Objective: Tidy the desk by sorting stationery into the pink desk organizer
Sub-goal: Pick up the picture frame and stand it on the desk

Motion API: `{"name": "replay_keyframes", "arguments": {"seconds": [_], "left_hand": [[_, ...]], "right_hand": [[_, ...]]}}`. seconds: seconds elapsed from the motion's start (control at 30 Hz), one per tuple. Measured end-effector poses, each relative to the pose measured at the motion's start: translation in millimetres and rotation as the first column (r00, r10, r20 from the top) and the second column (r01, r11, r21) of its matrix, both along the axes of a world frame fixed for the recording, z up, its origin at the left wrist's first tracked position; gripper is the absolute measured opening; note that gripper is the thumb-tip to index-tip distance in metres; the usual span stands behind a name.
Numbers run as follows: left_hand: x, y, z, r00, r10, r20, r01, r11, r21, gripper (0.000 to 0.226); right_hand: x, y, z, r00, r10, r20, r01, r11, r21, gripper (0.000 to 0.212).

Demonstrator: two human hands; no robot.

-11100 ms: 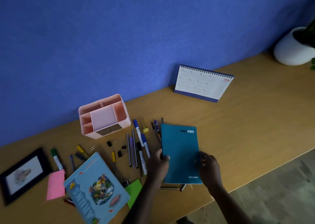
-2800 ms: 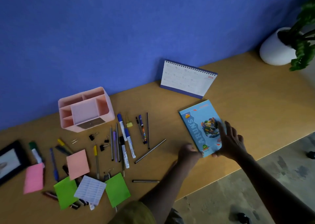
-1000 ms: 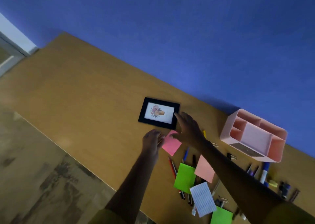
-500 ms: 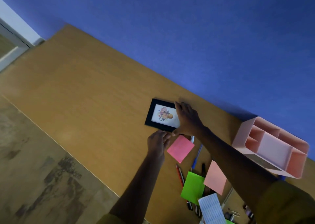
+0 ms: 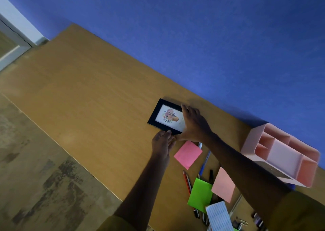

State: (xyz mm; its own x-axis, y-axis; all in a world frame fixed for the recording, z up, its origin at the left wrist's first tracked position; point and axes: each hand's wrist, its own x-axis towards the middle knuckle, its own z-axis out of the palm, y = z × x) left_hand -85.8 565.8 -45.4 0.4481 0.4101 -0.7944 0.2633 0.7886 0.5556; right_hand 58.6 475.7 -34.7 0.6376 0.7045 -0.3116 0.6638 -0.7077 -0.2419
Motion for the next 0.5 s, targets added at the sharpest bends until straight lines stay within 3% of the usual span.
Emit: {"name": "replay_keyframes", "arguments": {"seconds": [0.27,0.37,0.5], "left_hand": [[-3,13,11,0.997,0.022,0.068,-0.029,0.995,0.095,0.006],[-9,19,9,0.996,0.003,0.094,-0.018,0.988,0.152,0.018],[-15,32,10,0.991,-0.034,0.129,0.004,0.973,0.231,0.021]], "right_hand": [[-22,-2,10,0.993,-0.111,-0.030,0.115,0.977,0.182,0.146],[-19,-10,14,0.966,-0.187,-0.178,0.232,0.930,0.284,0.134],[-8,-16,25,0.831,-0.306,-0.466,0.486,0.806,0.337,0.116]]}}
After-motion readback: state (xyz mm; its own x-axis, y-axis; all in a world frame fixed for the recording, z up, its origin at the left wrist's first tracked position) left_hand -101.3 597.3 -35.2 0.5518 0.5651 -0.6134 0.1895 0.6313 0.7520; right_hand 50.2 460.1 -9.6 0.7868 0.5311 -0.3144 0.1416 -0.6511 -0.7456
